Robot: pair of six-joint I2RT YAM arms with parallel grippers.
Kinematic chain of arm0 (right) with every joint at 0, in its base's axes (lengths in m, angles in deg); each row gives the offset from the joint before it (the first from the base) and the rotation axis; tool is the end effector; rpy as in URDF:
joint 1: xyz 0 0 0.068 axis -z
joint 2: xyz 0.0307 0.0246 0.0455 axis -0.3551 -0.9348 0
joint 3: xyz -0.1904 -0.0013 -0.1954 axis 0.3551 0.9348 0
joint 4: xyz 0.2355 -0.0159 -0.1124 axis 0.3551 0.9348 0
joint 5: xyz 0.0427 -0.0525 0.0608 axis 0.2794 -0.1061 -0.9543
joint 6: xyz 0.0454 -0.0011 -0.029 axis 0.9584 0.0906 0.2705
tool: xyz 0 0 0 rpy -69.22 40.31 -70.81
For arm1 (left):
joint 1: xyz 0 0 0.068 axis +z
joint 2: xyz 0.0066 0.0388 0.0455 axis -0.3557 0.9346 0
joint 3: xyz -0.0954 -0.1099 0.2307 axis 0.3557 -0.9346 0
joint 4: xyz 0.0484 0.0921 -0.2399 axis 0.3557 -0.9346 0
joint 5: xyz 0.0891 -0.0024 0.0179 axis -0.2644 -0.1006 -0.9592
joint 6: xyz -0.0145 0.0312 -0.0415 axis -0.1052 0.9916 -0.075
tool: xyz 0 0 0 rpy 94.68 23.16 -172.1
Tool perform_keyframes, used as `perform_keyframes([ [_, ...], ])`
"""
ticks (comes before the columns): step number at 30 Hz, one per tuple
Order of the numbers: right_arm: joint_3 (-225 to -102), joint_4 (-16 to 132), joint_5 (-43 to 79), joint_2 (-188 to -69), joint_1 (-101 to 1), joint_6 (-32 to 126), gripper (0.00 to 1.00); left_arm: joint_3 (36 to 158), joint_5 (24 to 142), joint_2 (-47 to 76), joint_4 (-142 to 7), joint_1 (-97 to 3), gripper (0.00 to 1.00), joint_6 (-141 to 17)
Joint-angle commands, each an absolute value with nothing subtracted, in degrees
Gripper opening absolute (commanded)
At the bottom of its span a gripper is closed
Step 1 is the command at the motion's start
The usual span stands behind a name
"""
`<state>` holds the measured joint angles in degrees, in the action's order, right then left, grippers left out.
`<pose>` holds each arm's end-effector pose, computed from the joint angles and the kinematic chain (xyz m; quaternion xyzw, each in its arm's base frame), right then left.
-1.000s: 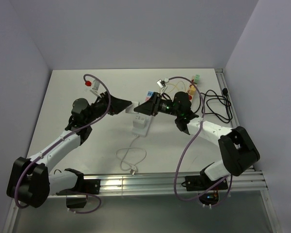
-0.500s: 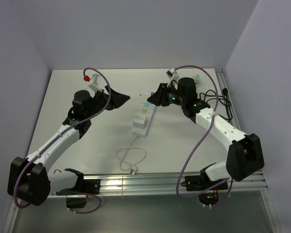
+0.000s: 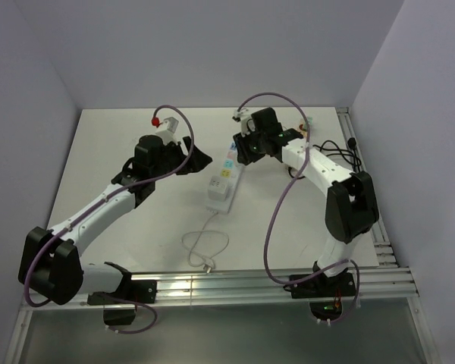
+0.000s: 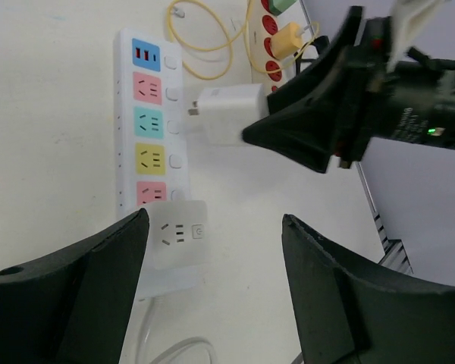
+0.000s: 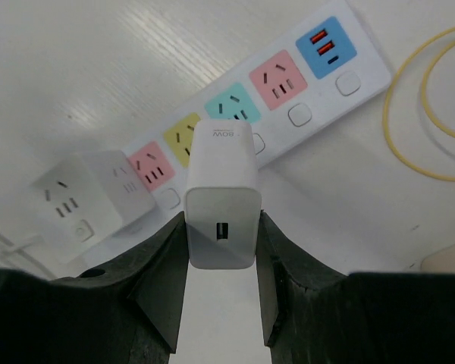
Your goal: Insert the plug
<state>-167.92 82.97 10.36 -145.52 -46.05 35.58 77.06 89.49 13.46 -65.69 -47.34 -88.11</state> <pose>0.3456 0.1729 0.2830 -0.2839 0.8661 0.1868 0.3665 0.2656 -0.1425 0.2965 0.0002 0.8084 -0.3949 0.4365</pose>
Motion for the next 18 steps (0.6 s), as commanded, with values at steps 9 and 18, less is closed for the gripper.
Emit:
perform_keyframes([
  [9,-185.3,97.7,15.8,-155.7,-48.3,16.7,0.00,81.7,85.3,17.7,-68.4,-48.4,0.75,-85.5],
  [18,-193.4,103.7,20.9,-160.4,-48.4,11.9,0.00,89.3,85.6,27.5,-72.8,-51.5,0.79,-83.9],
])
